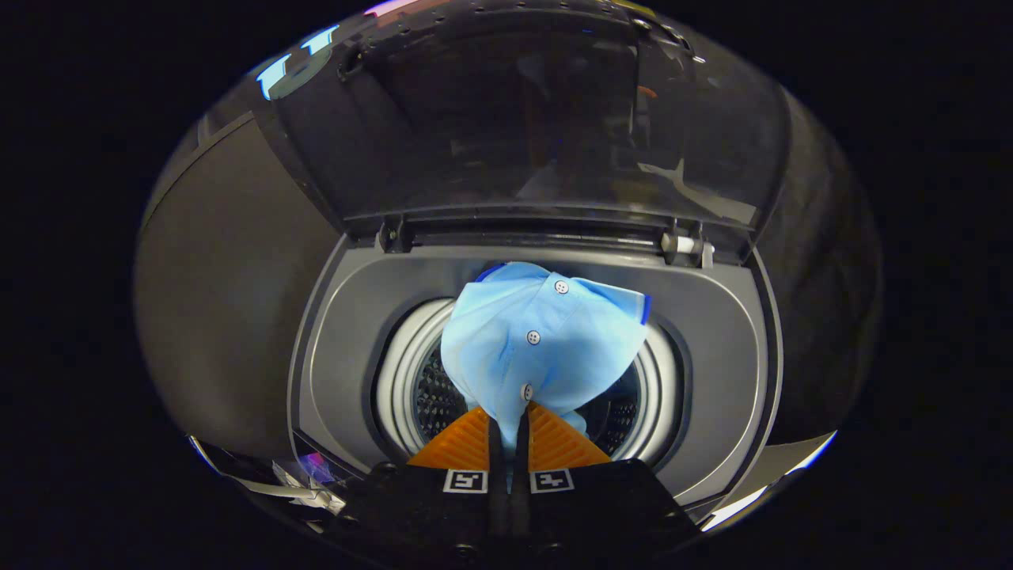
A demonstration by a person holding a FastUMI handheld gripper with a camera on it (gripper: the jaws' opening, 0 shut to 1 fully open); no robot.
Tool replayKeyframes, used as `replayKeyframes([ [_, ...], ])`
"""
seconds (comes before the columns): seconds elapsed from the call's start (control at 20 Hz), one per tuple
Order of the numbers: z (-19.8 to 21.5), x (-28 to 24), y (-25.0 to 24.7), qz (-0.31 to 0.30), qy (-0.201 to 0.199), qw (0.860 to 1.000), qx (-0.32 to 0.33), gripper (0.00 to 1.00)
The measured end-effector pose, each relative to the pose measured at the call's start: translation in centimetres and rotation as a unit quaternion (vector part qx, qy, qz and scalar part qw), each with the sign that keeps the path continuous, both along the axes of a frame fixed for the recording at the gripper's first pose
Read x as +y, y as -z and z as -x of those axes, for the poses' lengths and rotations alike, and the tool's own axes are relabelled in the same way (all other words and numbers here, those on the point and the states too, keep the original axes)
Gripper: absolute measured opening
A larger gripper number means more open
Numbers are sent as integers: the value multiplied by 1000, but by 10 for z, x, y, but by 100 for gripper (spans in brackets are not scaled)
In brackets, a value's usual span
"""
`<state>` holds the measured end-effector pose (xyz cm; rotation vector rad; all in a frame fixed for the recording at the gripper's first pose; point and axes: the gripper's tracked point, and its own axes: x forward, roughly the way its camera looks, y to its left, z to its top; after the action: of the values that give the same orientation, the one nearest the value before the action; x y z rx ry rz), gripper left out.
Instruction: Put the clothes into the washing machine and then close the washing machine lid.
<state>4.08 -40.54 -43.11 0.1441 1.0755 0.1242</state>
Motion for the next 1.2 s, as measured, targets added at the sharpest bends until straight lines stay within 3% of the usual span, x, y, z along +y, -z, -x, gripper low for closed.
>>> replayKeyframes([
  [0.1,10,7,9,-14,-6,1000,24,5],
  [0.6,4,-11,28,42,16,998,33,6],
  [0.85,0,-21,28,55,34,998,20,97],
  [1.2,16,-18,22,50,26,997,46,99],
])
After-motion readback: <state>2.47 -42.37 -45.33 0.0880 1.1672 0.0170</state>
